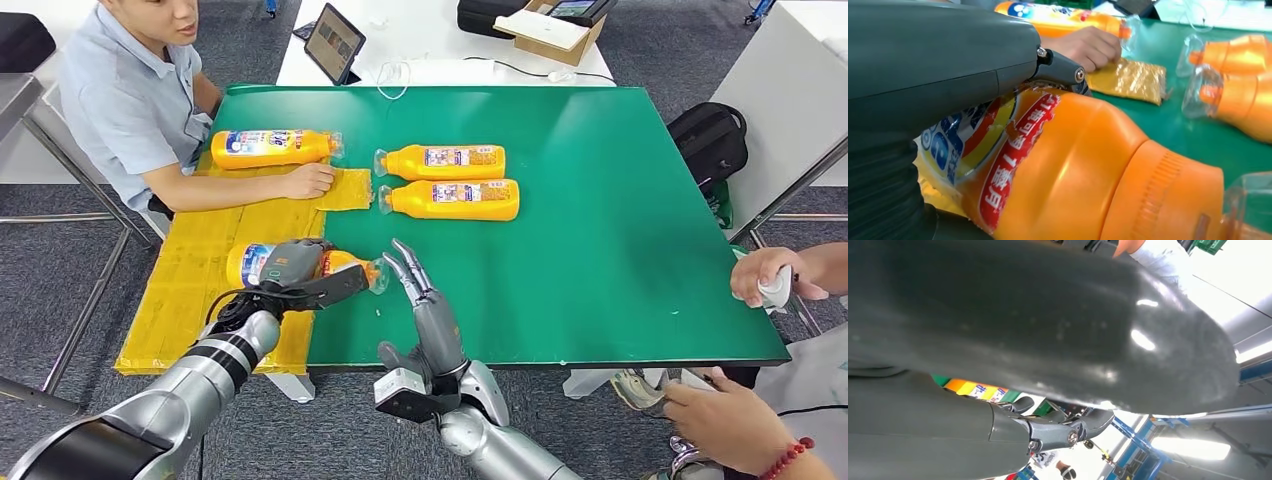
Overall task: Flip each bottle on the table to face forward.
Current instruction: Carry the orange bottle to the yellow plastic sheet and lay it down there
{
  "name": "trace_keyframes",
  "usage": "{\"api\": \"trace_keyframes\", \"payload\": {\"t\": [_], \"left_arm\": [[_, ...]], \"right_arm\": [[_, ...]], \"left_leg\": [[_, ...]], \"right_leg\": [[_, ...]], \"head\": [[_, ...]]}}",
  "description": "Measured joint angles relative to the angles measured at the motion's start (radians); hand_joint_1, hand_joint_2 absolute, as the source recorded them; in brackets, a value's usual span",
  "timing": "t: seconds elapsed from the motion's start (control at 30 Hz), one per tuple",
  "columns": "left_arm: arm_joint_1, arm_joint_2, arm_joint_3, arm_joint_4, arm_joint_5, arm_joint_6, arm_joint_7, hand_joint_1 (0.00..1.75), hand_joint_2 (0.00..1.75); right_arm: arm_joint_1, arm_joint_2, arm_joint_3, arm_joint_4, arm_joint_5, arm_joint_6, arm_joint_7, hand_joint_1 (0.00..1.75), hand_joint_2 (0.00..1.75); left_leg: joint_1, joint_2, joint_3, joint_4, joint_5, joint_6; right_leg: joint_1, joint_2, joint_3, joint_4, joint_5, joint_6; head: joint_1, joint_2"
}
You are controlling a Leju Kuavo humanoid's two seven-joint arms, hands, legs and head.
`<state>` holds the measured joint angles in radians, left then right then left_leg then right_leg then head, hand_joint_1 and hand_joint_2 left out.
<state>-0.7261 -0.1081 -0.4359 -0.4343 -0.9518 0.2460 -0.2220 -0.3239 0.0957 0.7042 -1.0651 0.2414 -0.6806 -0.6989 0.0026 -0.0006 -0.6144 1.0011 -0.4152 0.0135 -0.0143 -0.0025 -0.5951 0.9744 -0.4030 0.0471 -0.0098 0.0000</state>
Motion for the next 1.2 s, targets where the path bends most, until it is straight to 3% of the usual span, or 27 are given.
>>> {"api": "trace_keyframes", "payload": {"t": [0.03, 0.17, 0.5, 0.67, 0.93, 1.03, 1.17, 1.2], "left_arm": [[0.0, -0.001, -0.003, 0.005, -0.002, -0.01, 0.0, 0.0, 1.75], [0.016, -0.007, -0.008, 0.021, 0.019, -0.063, -0.015, 0.0, 1.75], [0.018, -0.033, 0.063, 0.021, 0.211, -0.215, -0.164, 0.0, 1.75], [0.054, -0.066, 0.123, -0.011, 0.309, -0.215, -0.275, 0.0, 1.75], [0.081, -0.088, 0.167, -0.044, 0.339, -0.206, -0.302, 0.0, 1.75], [0.108, -0.101, 0.196, -0.1, 0.455, -0.214, -0.347, 0.0, 1.75], [0.182, -0.119, 0.246, -0.274, 0.722, -0.245, -0.354, 0.0, 1.75], [0.206, -0.121, 0.255, -0.323, 0.778, -0.243, -0.351, 0.0, 1.75]], "right_arm": [[0.001, -0.001, 0.0, 0.0, 0.0, 0.0, 0.0, 0.0, 0.0], [0.013, -0.004, 0.0, 0.0, 0.001, -0.001, 0.0, 0.0, 0.0], [0.013, -0.012, 0.0, 0.001, -0.01, -0.002, 0.0, 0.0, 0.0], [0.011, -0.012, 0.0, 0.002, -0.011, -0.004, 0.0, 0.0, 0.0], [0.01, -0.012, 0.0, 0.002, -0.011, -0.006, 0.0, 0.0, 0.0], [0.012, -0.012, 0.0, 0.0, 0.008, -0.011, 0.0, 0.0, 0.0], [0.034, -0.011, -0.013, -0.026, 0.086, -0.013, 0.0, 0.0, 0.0], [0.046, -0.011, -0.022, -0.04, 0.105, -0.013, 0.0, 0.0, 0.44]], "left_leg": [[0.0, 0.0, 0.0, 0.0, 0.0, 0.0], [0.0, -0.001, 0.0, 0.0, 0.0, 0.0], [0.0, -0.003, 0.003, 0.0, 0.0, 0.0], [0.0, -0.003, 0.002, 0.0, 0.001, 0.001], [0.0, -0.003, 0.001, 0.0, 0.001, 0.001], [0.0, -0.003, 0.001, 0.0, 0.001, 0.001], [0.0, -0.002, 0.0, 0.0, 0.0, 0.001], [0.0, -0.002, 0.0, 0.0, 0.0, 0.001]], "right_leg": [[0.0, 0.0, 0.0, 0.0, 0.0, 0.0], [0.0, 0.0, 0.0, 0.0, 0.0, 0.0], [0.0, -0.003, 0.004, 0.0, 0.0, 0.0], [0.0, -0.003, 0.004, 0.0, 0.0, 0.0], [0.0, -0.003, 0.001, 0.0, 0.0, 0.0], [0.0, -0.003, 0.001, 0.0, 0.0, 0.0], [0.0, -0.003, 0.001, 0.0, 0.0, 0.0], [0.0, -0.003, 0.001, 0.0, 0.0, 0.0]], "head": [[0.0, 0.0], [0.0, 0.0], [0.0, 0.0], [0.0, 0.0], [0.0, 0.0], [0.0, 0.0], [0.0, 0.0], [0.0, 0.0]]}}
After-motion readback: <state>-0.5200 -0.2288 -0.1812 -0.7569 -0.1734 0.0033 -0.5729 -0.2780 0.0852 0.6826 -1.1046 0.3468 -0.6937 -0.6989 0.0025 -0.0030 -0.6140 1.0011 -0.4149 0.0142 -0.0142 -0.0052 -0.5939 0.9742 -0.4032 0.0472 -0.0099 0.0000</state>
